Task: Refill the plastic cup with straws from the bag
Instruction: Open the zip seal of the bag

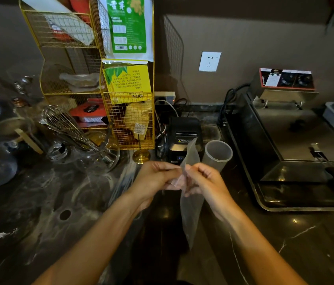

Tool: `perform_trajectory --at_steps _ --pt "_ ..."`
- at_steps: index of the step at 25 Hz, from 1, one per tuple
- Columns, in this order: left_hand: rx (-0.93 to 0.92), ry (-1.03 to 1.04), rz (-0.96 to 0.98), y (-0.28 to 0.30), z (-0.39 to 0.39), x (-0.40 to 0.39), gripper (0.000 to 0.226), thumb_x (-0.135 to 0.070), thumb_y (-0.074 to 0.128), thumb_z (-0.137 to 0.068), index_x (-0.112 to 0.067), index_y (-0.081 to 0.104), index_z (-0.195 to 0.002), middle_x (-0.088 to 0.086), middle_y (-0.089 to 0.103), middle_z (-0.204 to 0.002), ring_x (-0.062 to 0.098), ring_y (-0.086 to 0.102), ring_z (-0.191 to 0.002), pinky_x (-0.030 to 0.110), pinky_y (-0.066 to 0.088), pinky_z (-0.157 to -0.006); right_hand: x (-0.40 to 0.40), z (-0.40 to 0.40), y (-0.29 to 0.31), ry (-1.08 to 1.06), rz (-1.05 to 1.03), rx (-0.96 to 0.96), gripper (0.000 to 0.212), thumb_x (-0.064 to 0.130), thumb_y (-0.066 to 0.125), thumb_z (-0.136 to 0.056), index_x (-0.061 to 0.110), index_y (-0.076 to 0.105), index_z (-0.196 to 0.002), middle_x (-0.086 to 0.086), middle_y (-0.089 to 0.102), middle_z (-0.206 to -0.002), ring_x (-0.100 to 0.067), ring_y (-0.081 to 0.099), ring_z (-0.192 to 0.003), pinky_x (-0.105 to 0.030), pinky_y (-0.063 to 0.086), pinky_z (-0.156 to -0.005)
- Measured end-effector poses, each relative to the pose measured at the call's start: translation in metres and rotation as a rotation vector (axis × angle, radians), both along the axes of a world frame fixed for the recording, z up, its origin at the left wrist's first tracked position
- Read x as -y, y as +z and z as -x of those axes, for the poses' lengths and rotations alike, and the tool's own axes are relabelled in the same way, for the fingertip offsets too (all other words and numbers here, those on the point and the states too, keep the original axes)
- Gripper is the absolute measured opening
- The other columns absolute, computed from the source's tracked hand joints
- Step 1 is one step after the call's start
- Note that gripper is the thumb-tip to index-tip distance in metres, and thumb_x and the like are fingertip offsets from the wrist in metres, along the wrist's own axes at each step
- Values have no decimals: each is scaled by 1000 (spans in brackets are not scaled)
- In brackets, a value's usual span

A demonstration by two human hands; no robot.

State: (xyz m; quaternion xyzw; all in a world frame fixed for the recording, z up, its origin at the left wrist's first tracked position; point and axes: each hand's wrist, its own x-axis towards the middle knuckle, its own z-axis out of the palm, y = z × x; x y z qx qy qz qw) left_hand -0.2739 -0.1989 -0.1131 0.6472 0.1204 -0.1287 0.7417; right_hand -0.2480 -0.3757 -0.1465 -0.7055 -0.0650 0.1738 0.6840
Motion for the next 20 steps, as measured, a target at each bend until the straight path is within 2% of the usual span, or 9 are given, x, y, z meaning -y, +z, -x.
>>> perform_trajectory --at_steps 4,9,13,16,18,20 --pt "16 -15 86 7 -1 9 9 -3 71 -89 -6 79 -92 11 80 -82 15 78 -70 24 62 -63 -1 5 12 -32 -113 -12 36 27 65 -100 -9 60 -102 -38 68 -100 -45 73 -100 -56 64 -86" --pt "6 -41 113 2 2 12 13 -9 74 -89 -5 81 -100 19 80 -96 20 79 -77 25 64 -68 1 7 9 -95 -65 -13 24 22 63 -102 -2 63 -102 -35 68 -105 -50 70 -103 -62 61 -89" --pt "-60 -25 93 -7 5 13 12 -5 73 -89 -9 81 -97 17 81 -96 18 79 -79 24 64 -68 4 7 1 -87 -44 -74 18 18 61 -103 2 69 -104 -26 75 -104 -41 74 -101 -52 63 -89" --pt "-43 -12 95 -10 7 15 14 -3 74 -86 -8 81 -98 15 81 -95 17 79 -78 24 64 -69 6 6 2 -63 -56 -85 22 22 65 -101 1 68 -105 -27 75 -103 -38 76 -98 -46 65 -84" --pt "-37 -13 70 -13 6 16 14 -4 75 -86 -6 80 -99 17 81 -92 15 78 -74 24 64 -68 4 5 2 -57 -41 -101 25 27 69 -99 2 68 -103 -29 73 -102 -37 77 -95 -45 65 -82" --pt "-55 -16 62 -17 6 18 15 -5 76 -86 -6 80 -100 17 80 -91 14 78 -71 24 64 -68 2 4 0 -57 -2 -118 27 31 69 -98 4 67 -101 -30 72 -103 -41 75 -99 -49 64 -85"
